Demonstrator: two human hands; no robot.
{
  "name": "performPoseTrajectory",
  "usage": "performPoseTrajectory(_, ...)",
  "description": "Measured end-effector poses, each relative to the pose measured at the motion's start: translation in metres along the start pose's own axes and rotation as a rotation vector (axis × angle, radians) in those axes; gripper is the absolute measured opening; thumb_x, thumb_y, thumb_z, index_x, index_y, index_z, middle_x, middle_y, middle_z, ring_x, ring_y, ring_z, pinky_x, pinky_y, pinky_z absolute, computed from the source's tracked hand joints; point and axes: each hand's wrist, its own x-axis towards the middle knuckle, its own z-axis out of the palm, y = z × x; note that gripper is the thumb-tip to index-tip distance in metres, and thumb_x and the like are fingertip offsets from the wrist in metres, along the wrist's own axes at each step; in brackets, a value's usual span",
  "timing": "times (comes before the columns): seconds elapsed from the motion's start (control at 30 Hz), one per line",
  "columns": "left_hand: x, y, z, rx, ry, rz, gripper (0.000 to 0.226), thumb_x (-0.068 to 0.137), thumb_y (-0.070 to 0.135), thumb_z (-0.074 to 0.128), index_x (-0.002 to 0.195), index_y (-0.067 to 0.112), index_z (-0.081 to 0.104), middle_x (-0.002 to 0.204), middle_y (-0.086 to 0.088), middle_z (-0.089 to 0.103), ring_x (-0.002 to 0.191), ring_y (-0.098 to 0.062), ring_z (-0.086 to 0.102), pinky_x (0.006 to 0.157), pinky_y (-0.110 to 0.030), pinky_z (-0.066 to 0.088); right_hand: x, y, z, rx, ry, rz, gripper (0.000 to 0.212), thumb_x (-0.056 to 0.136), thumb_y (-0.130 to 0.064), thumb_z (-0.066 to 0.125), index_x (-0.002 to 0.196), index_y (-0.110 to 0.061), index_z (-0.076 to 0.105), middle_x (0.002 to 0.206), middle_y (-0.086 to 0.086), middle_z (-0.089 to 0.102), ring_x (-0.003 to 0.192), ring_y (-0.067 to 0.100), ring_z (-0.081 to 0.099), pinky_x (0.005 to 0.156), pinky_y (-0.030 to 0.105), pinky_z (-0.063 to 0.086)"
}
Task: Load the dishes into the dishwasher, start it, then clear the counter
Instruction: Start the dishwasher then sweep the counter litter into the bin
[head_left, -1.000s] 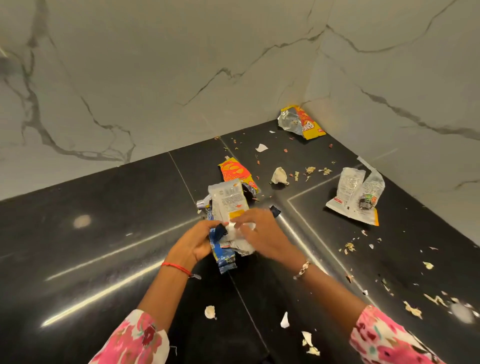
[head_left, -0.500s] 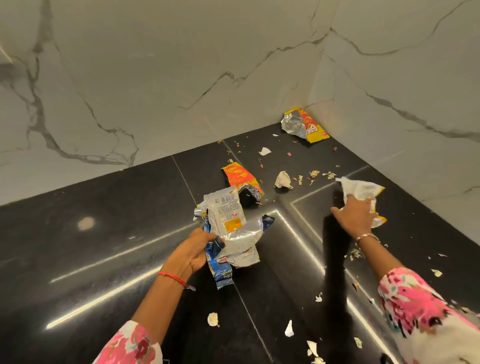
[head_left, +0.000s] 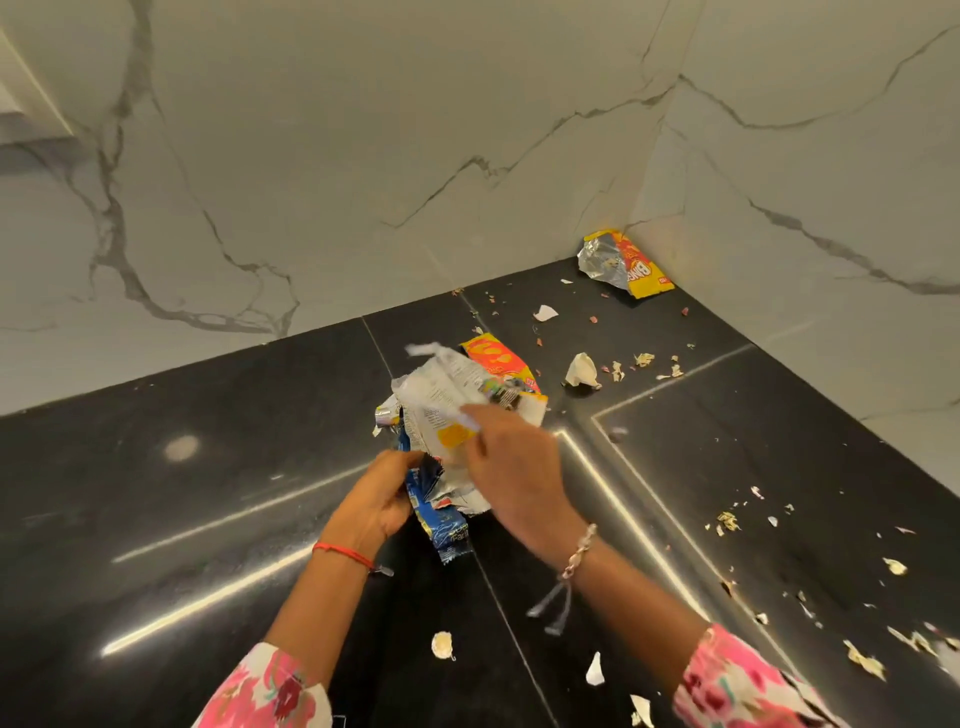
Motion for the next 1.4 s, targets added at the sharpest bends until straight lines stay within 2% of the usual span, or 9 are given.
performPoseTrajectory(0.07,-0.001,0.003,0.0,-0.126,-0.04,0.016,0.025,0.094,-0.003,0.034,0.089,0.002,0.058,0.061,-0.008,0.069,0.053,-0.014,0.066,0.052,-0.025,0.056,-0.002,-0.008,0.014,-0.028,-0.178,-0.041,0.034,0.089,-0.012,0.051,0.123,-0.011,0.058,0.118,0.01,0.063,0.104,0.027,0.06,0.082,0.037,0.052)
performPoseTrajectory(0.3,-0.005,0.012,-0.005,-0.381,-0.22,0.073,0.055,0.092,0.054,0.037,0.117,0.01,0.06,0.106,-0.015,0.069,0.093,-0.026,0.068,0.074,-0.039,0.058,0.015,-0.014,0.029,0.188,-0.416,0.069,0.044,0.093,-0.015,0.044,0.136,-0.01,0.044,0.128,0.011,0.054,0.119,0.023,0.047,0.096,0.032,0.04)
performPoseTrajectory(0.5,0.014,0.016,-0.005,-0.136,0.075,0.085,0.031,0.094,0.007,0.048,0.123,-0.001,0.052,0.061,-0.002,0.07,0.053,-0.014,0.068,0.042,-0.025,0.053,0.057,0.012,0.033,0.787,-0.237,0.41,0.029,0.083,0.008,0.043,0.098,-0.001,0.066,0.096,0.012,0.067,0.084,0.023,0.063,0.07,0.025,0.05)
performPoseTrajectory(0.6,0.021,0.026,-0.005,-0.072,0.14,0.139,0.028,0.094,0.002,0.046,0.121,-0.003,0.052,0.063,-0.001,0.07,0.051,-0.012,0.066,0.039,-0.02,0.05,0.083,0.044,0.037,0.284,-0.054,0.169,0.035,0.078,-0.007,0.05,0.111,-0.007,0.063,0.117,0.01,0.058,0.11,0.026,0.051,0.088,0.022,0.037)
performPoseTrajectory(0.7,0.031,0.035,-0.008,-0.01,0.228,0.161,0.03,0.094,0.001,0.045,0.124,-0.006,0.05,0.09,-0.01,0.065,0.065,-0.017,0.059,0.038,-0.016,0.048,0.101,0.082,0.05,-0.226,-0.41,0.027,0.068,0.072,-0.019,0.06,0.137,-0.021,0.04,0.148,0.01,0.023,0.137,0.035,0.015,0.11,0.047,0.017)
performPoseTrajectory(0.8,0.044,0.041,-0.014,0.007,0.273,0.149,0.031,0.095,0.001,0.045,0.124,-0.007,0.049,0.08,-0.008,0.058,0.066,-0.018,0.054,0.035,-0.016,0.046,0.101,0.106,0.066,-0.382,-0.599,0.055,0.069,0.08,-0.031,0.061,0.142,-0.025,0.031,0.155,0.004,0.01,0.143,0.037,-0.001,0.111,0.06,0.006)
performPoseTrajectory(0.97,0.06,0.042,-0.019,0.09,0.322,0.111,0.031,0.094,0.001,0.046,0.122,-0.01,0.05,0.074,-0.012,0.056,0.062,-0.023,0.053,0.033,-0.017,0.044,0.092,0.12,0.073,-0.251,-0.484,0.076,0.047,0.088,-0.006,0.046,0.134,-0.018,0.046,0.15,0.001,0.029,0.141,0.033,0.017,0.103,0.046,0.038)
performPoseTrajectory(1.23,0.069,0.041,0.007,0.129,0.232,0.084,0.027,0.094,0.002,0.047,0.118,-0.006,0.052,0.078,-0.013,0.059,0.068,-0.025,0.057,0.054,-0.032,0.046,0.105,0.093,0.014,0.312,0.143,0.206,0.038,0.089,0.002,0.047,0.122,-0.012,0.059,0.127,0.008,0.058,0.115,0.028,0.054,0.098,0.04,0.045)
performPoseTrajectory(1.4,0.064,0.041,0.045,0.134,0.115,0.055,0.012,0.093,0.006,0.048,0.094,-0.002,0.057,0.062,-0.013,0.057,0.054,-0.023,0.058,0.041,-0.026,0.048,0.086,0.07,0.005,0.155,-0.101,-0.008,0.04,0.089,-0.003,0.046,0.126,-0.016,0.056,0.134,0.006,0.051,0.124,0.024,0.045,0.103,0.035,0.039)
